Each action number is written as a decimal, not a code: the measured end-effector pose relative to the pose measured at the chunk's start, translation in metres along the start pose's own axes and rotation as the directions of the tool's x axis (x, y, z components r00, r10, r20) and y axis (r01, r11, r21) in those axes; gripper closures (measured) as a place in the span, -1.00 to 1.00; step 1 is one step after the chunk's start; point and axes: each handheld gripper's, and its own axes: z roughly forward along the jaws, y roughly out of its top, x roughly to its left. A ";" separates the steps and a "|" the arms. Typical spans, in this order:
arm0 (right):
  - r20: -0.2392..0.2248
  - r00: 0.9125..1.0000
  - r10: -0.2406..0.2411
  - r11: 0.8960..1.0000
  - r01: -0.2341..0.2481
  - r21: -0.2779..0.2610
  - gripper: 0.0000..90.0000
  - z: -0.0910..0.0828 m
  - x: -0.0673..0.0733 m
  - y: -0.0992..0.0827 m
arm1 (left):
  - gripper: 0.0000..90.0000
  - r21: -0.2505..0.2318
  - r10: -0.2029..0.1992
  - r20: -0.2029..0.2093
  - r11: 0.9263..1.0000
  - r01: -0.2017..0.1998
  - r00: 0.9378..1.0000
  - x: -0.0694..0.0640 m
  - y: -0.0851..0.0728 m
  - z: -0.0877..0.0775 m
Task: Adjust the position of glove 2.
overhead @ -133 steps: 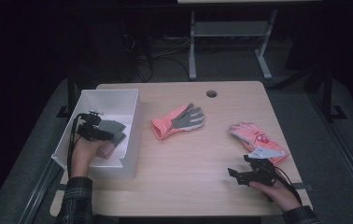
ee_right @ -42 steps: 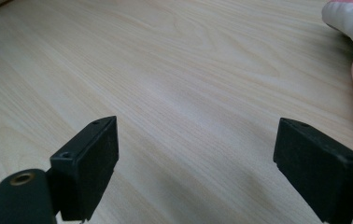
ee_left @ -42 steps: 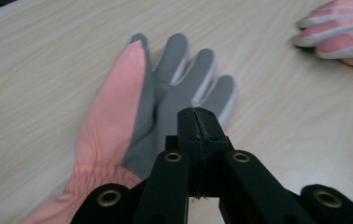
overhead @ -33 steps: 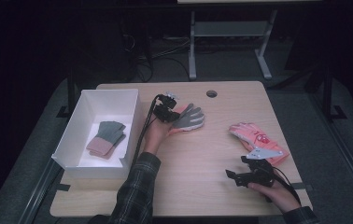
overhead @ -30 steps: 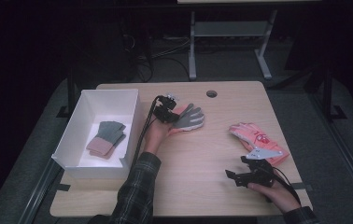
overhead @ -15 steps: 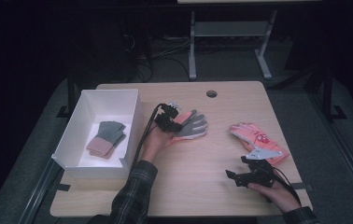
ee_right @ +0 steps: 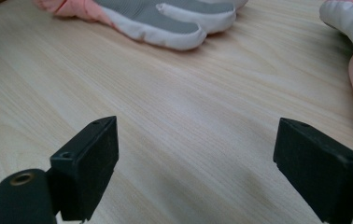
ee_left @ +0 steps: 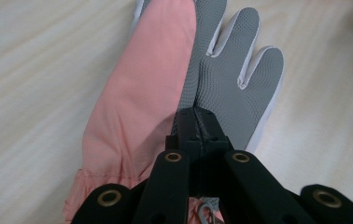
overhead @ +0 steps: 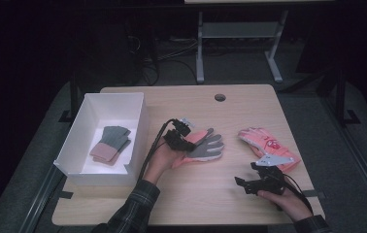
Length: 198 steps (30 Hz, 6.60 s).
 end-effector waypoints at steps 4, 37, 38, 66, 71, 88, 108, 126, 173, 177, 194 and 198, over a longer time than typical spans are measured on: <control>0.001 1.000 0.011 1.000 -0.011 0.001 -0.69 0.000 0.000 0.000 | 1.00 0.006 0.015 0.031 1.000 -0.015 0.999 -0.014 -0.004 0.000; 0.006 1.000 0.014 1.000 -0.014 0.000 -0.69 -0.002 -0.002 -0.001 | 1.00 0.050 -0.016 -0.062 0.999 0.019 0.998 0.001 -0.018 -0.014; 0.006 1.000 0.013 1.000 -0.013 0.001 -0.69 -0.002 -0.002 -0.001 | 0.99 0.052 -0.013 -0.059 0.999 0.016 0.998 0.000 -0.019 -0.015; 0.002 1.000 0.012 0.999 -0.012 0.040 -0.69 -0.017 0.001 -0.021 | 0.99 0.066 0.117 0.165 0.989 -0.129 0.979 -0.062 -0.050 -0.014; -0.004 1.000 0.005 0.999 -0.005 0.045 -0.69 -0.016 0.003 -0.020 | 0.99 0.062 0.157 0.181 0.983 -0.170 0.971 -0.073 -0.044 -0.006; -0.014 1.000 -0.007 0.999 0.008 0.048 -0.69 -0.016 0.004 -0.021 | 0.99 0.063 0.192 0.217 0.976 -0.210 0.957 -0.089 -0.028 0.016; -0.054 0.998 -0.030 0.995 0.035 0.091 -0.77 -0.028 0.000 -0.013 | 0.34 0.005 0.230 0.117 0.973 -0.232 0.966 -0.084 -0.055 -0.015; -0.069 0.997 -0.033 0.993 0.041 0.111 -0.29 -0.036 -0.023 0.013 | -0.67 -0.074 0.174 0.053 0.983 -0.170 0.983 -0.062 -0.110 -0.044; 0.040 0.999 -0.013 0.956 0.001 0.293 0.73 0.005 -0.130 0.047 | -0.65 -0.063 0.175 0.049 0.983 -0.172 0.983 -0.058 -0.116 -0.036; 0.040 0.999 -0.016 0.959 0.004 0.284 0.93 0.003 -0.131 0.047 | -0.65 -0.061 0.176 0.049 0.983 -0.173 0.983 -0.058 -0.116 -0.035; -0.020 0.998 0.051 0.986 -0.047 0.160 0.97 -0.028 -0.119 0.062 | -0.65 -0.068 0.171 0.048 0.983 -0.168 0.984 -0.056 -0.117 -0.036; -0.024 0.999 0.040 0.990 -0.036 0.138 0.97 -0.034 -0.110 0.070 | -0.65 -0.062 0.179 0.047 0.982 -0.176 0.983 -0.055 -0.117 -0.037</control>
